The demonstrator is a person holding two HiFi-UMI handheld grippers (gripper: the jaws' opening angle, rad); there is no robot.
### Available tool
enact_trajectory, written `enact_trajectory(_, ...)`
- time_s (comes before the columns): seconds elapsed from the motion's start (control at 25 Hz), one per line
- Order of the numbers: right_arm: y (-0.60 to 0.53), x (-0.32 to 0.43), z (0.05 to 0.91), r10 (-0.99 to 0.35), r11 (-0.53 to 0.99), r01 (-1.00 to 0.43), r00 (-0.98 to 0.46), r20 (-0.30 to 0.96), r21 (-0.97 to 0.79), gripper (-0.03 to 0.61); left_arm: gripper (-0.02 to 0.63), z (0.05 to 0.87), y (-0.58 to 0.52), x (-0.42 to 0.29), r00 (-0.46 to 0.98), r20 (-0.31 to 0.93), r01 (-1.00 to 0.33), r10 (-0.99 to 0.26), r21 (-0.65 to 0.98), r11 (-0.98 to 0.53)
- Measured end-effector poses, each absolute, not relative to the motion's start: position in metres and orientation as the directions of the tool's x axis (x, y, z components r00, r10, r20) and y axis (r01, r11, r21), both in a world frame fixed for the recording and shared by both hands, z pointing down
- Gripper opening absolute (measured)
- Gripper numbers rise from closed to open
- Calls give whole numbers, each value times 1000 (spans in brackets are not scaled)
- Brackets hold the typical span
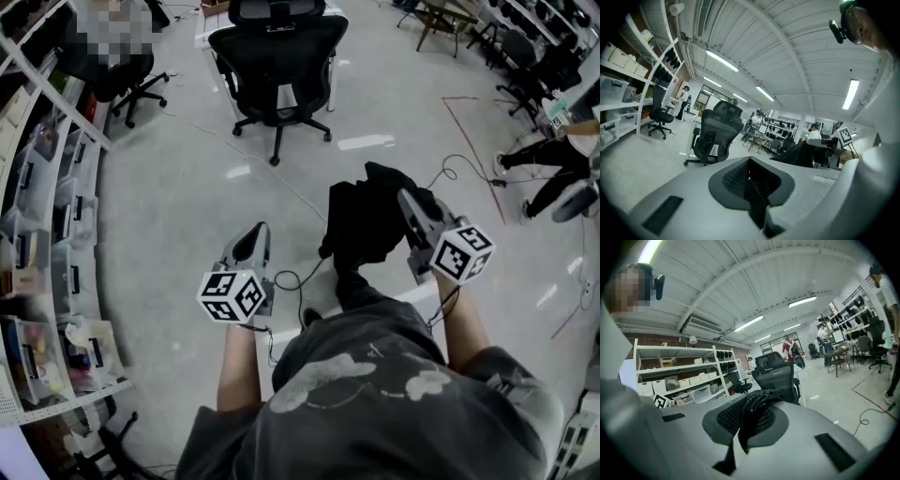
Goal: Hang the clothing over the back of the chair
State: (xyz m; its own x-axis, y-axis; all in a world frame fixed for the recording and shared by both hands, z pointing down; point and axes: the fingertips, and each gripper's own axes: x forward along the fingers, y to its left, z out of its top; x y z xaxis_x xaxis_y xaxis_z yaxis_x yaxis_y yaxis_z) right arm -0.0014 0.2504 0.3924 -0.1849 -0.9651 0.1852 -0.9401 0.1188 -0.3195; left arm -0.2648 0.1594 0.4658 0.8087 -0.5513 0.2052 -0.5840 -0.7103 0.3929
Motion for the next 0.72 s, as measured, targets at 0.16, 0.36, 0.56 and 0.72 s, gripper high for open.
enact_trajectory(0.16, 225, -5, 409, -953, 140, -932, -218, 210, -335, -5, 2, 475, 144, -260, 792, 243, -609, -561, 380, -696)
enact_trajectory(0.36, 193, 29, 440, -941, 141, -897, -254, 225, -419, -5, 2, 488, 118, -232, 771, 291, -637, -566, 359, -682)
enact_trajectory(0.56, 138, 101, 451, -945, 127, -865, -254, 205, -486, -5, 2, 489, 64, -180, 732, 321, -681, -601, 334, -652)
enact_trajectory(0.72, 92, 158, 453, -941, 173, -853, -292, 174, -492, -5, 2, 478, 29, -121, 715, 300, -699, -632, 287, -655)
